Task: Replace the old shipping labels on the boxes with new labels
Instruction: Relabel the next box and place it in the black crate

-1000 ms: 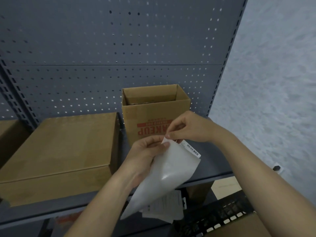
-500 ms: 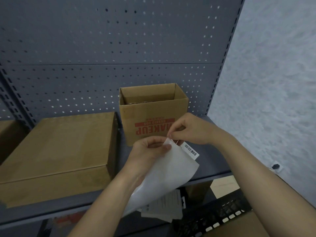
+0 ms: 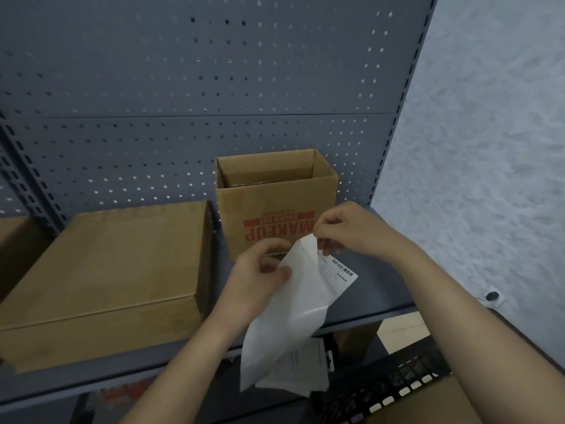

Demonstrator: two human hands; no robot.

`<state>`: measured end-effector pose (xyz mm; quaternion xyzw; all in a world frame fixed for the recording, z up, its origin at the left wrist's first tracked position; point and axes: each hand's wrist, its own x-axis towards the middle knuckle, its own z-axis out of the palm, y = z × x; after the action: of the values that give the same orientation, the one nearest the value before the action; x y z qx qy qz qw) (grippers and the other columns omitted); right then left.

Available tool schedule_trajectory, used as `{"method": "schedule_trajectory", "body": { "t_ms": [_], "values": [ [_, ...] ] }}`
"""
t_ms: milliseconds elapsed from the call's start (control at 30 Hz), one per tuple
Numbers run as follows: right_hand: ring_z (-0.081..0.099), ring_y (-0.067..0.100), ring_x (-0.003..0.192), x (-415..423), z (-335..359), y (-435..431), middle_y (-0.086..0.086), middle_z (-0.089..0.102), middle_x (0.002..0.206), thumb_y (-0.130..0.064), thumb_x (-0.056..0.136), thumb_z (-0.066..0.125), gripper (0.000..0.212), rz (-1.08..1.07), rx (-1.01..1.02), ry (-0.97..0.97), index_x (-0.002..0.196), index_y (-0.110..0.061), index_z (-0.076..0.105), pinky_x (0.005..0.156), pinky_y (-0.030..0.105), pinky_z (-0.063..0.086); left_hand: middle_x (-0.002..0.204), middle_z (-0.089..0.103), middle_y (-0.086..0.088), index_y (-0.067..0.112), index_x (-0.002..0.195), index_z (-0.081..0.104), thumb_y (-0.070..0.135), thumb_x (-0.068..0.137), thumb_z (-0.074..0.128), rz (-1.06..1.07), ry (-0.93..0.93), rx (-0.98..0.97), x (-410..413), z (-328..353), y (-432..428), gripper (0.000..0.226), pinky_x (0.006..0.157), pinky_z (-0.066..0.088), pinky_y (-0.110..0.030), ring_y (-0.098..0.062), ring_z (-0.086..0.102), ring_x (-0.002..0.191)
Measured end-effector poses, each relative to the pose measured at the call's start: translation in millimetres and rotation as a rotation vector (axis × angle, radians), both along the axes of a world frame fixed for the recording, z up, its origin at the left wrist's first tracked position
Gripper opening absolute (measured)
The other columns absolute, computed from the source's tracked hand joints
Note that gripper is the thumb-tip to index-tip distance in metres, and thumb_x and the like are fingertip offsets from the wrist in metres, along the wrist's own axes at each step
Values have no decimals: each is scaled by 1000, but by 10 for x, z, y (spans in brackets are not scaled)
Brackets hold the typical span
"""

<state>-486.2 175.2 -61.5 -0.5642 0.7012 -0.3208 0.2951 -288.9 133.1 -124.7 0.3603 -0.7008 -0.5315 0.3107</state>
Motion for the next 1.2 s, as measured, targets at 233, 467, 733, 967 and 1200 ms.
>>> {"method": "schedule_trajectory", "body": {
  "t_ms": [233,467,733,967,1200],
  "values": [
    [64,11,58,20,-23,43,11,74,77,-14,91,59,20,-180,5,-166,87,0,73,56,22,48,113,59,26,36,118,70,17,96,60,-67,-219,-103,95,-148,-29,31,76,38,-2,17,51,98],
    [60,17,63,34,19,71,9,71,75,-16,88,58,22,-339,-94,-318,87,-1,74,55,24,47,121,65,13,32,125,68,14,98,52,-130,-427,-195,117,-229,-52,36,63,37,6,4,55,86],
    [54,18,59,64,157,113,6,63,66,-16,86,58,17,-474,-280,-451,78,-5,69,52,26,41,135,59,10,31,120,70,9,95,46,-174,-537,-172,170,-307,-59,41,65,40,0,-6,56,110],
    [35,17,52,87,279,98,5,40,58,-17,83,56,15,-563,-432,-457,71,-8,55,50,29,26,128,65,11,27,117,73,14,95,47,-223,-575,-157,246,-321,-37,36,92,41,-15,-8,57,119],
    [39,25,68,157,449,58,9,43,65,-15,76,58,19,-605,-559,-633,60,-11,50,64,38,30,125,65,10,24,113,74,18,93,51,-248,-599,-117,283,-350,-54,31,89,42,-17,-9,58,114]
  ]
}}
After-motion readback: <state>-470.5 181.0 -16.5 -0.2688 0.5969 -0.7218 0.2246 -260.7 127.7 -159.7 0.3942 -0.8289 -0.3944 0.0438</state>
